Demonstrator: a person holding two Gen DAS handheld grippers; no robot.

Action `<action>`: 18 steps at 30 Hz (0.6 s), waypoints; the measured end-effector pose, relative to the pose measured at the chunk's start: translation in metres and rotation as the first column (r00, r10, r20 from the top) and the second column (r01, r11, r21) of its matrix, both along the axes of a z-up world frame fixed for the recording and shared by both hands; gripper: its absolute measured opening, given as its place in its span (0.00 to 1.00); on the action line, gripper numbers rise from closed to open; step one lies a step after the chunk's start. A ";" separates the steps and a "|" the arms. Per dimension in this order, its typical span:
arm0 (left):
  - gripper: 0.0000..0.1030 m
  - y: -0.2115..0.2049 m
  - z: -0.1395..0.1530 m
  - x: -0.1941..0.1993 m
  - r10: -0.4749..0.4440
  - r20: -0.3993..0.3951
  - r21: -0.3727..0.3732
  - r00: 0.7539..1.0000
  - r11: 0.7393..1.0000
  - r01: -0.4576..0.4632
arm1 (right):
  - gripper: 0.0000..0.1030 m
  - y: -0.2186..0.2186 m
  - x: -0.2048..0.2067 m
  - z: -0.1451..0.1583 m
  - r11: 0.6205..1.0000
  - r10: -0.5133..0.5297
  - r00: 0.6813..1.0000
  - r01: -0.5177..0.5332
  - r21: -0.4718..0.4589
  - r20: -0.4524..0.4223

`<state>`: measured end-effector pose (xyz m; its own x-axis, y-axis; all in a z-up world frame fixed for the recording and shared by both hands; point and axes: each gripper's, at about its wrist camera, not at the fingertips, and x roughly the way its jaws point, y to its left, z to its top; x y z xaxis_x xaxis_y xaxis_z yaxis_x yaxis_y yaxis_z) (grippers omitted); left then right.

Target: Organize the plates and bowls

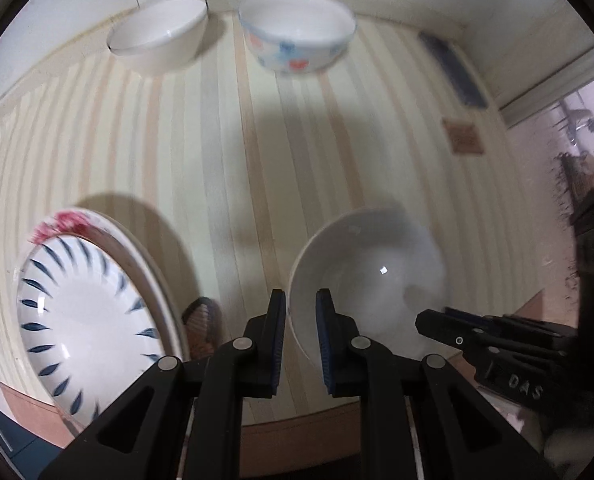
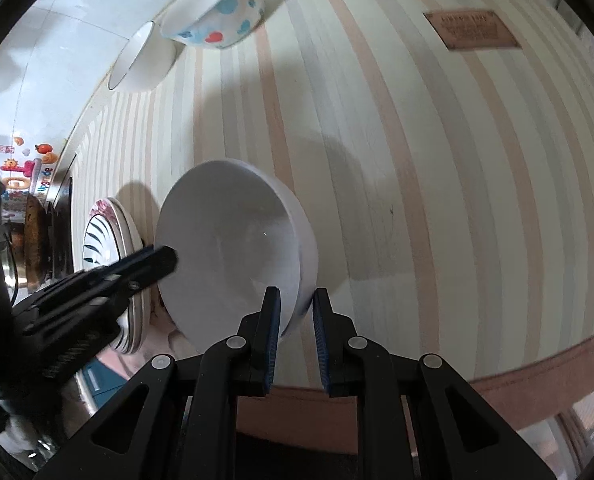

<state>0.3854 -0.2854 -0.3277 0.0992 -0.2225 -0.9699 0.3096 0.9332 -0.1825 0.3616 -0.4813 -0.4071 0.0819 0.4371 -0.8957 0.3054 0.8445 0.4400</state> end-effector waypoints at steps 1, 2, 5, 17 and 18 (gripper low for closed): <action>0.14 0.002 0.008 0.002 0.005 0.011 -0.015 1.000 1.000 -0.005 | 0.19 -0.005 0.000 0.006 1.000 -0.009 1.000 0.009 0.003 0.002; 0.15 0.004 0.019 0.006 0.013 0.027 -0.028 1.000 1.000 -0.012 | 0.21 -0.009 -0.001 0.010 1.000 -0.020 1.000 0.020 0.001 0.006; 0.27 0.011 0.047 0.028 0.060 0.088 -0.063 0.994 0.997 -0.054 | 0.40 -0.029 0.007 0.029 0.995 -0.099 0.993 0.099 0.015 0.059; 0.34 -0.002 0.002 0.187 0.179 0.095 -0.037 0.979 0.984 -0.176 | 0.44 -0.028 0.185 0.033 0.991 -0.125 0.961 0.135 -0.022 0.246; 0.34 -0.006 -0.006 0.198 0.170 0.086 -0.028 0.982 0.985 -0.168 | 0.44 -0.027 0.198 0.028 0.991 -0.119 0.962 0.132 -0.037 0.245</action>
<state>0.5838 -0.2918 -0.3340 0.2217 -0.2150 -0.9511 0.1630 0.9698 -0.1812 0.5598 -0.5083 -0.3789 0.3499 0.3627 -0.8637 0.3000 0.8301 0.4701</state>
